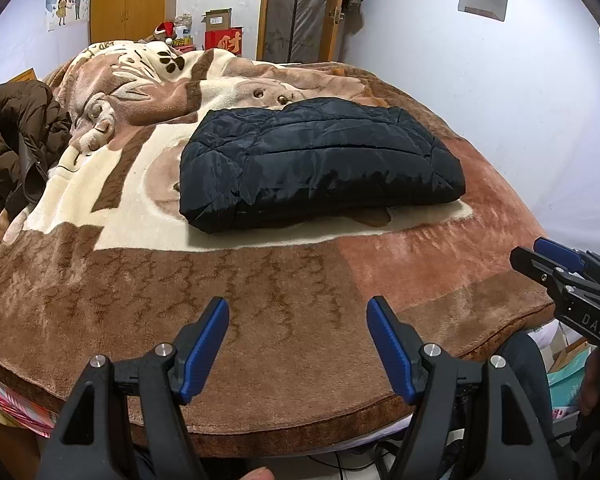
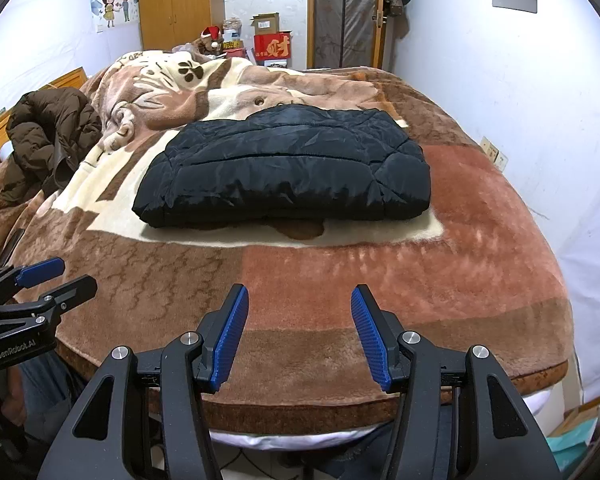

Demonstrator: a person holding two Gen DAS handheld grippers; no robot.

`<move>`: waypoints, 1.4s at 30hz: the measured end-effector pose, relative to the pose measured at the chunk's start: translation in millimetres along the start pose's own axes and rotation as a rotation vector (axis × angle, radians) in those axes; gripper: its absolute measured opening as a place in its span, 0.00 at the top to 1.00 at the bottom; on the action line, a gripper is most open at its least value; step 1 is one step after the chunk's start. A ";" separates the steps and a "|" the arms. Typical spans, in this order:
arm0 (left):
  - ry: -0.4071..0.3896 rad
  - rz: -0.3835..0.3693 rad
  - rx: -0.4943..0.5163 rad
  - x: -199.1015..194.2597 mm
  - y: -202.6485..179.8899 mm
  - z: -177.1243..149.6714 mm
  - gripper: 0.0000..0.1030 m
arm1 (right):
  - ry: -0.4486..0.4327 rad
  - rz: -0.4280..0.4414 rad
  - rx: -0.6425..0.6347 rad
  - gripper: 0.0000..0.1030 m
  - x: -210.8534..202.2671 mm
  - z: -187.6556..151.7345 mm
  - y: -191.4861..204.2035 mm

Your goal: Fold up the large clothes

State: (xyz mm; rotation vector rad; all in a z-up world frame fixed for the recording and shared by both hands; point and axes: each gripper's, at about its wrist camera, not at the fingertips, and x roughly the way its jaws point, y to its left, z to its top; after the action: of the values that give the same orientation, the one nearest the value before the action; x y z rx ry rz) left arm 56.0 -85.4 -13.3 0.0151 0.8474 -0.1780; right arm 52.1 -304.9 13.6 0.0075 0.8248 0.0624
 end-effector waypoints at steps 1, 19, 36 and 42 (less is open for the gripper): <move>0.000 0.000 0.000 -0.3 0.0 -0.1 0.29 | 0.000 0.001 0.000 0.47 -0.1 0.0 -0.2; -0.001 0.005 0.001 -3.2 -0.8 -0.1 0.29 | 0.000 -0.003 0.003 0.47 -1.2 0.0 2.9; 0.003 0.002 0.004 -4.1 -0.4 0.1 0.29 | 0.000 -0.005 0.002 0.47 -0.8 0.3 4.3; 0.004 -0.007 0.004 -4.1 0.8 -1.3 0.29 | 0.003 -0.002 -0.003 0.47 -1.4 -0.6 2.4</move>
State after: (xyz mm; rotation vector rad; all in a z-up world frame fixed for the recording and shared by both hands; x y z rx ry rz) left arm 52.5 -83.9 -11.1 0.0167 0.8516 -0.1866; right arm 50.6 -302.6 14.3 0.0035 0.8280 0.0623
